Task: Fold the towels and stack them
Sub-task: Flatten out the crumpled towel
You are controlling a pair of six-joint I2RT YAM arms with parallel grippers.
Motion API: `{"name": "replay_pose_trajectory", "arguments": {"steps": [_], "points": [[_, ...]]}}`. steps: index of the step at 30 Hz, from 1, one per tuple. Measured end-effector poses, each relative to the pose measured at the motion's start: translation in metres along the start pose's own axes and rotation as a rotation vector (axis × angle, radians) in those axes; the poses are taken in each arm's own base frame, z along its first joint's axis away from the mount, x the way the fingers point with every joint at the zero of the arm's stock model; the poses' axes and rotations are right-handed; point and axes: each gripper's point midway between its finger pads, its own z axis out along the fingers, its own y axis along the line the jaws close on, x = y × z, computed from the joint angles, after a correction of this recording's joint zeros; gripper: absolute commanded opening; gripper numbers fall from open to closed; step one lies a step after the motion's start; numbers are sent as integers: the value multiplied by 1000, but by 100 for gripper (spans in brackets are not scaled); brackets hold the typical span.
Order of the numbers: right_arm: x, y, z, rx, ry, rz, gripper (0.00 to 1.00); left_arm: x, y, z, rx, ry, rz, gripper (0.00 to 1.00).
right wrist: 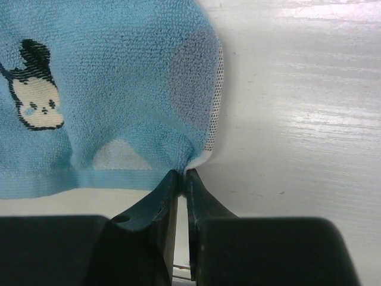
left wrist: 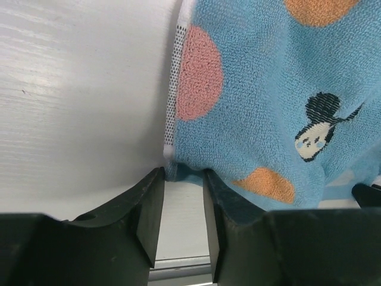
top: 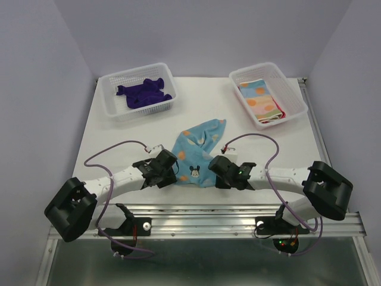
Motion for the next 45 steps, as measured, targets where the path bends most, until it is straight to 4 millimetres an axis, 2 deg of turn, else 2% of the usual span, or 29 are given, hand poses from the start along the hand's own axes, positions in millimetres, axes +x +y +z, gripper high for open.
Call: {"name": "replay_pose_trajectory", "arguments": {"steps": [4,5,6,8,11,16,20,24,29,33,38,41,45], "points": [[0,-1,-1,-12,3,7,12,-1,2,1,-13,-7,-2,42],[0,-2,-1,-14,3,10,12,-2,3,1,-18,-10,-2,35],[0,-2,-1,-16,5,12,12,-2,3,1,-23,-13,-1,20],[-1,-5,-2,-16,3,15,12,-3,6,3,-49,-16,-1,9],[-1,-8,-2,-16,2,14,12,-6,5,5,-64,-20,7,0],[-1,-9,-3,-17,3,4,12,-9,3,6,-78,-20,26,0],[-2,-9,-4,-21,2,-17,3,-8,0,5,-63,-21,58,0],[-5,-11,-8,-28,-7,-56,1,-6,-15,-6,19,-50,106,0],[-28,-5,-32,-84,-94,-58,1,-27,-59,-56,265,-188,118,0],[-64,6,-69,-156,-219,-40,1,-56,-87,-104,450,-321,91,0],[-123,32,-134,-279,-406,-14,1,-91,-123,-161,585,-440,95,0],[-168,47,-196,-374,-550,8,1,-120,-149,-219,697,-547,95,0],[-209,62,-265,-480,-682,17,1,-147,-167,-291,832,-673,93,0]]}}
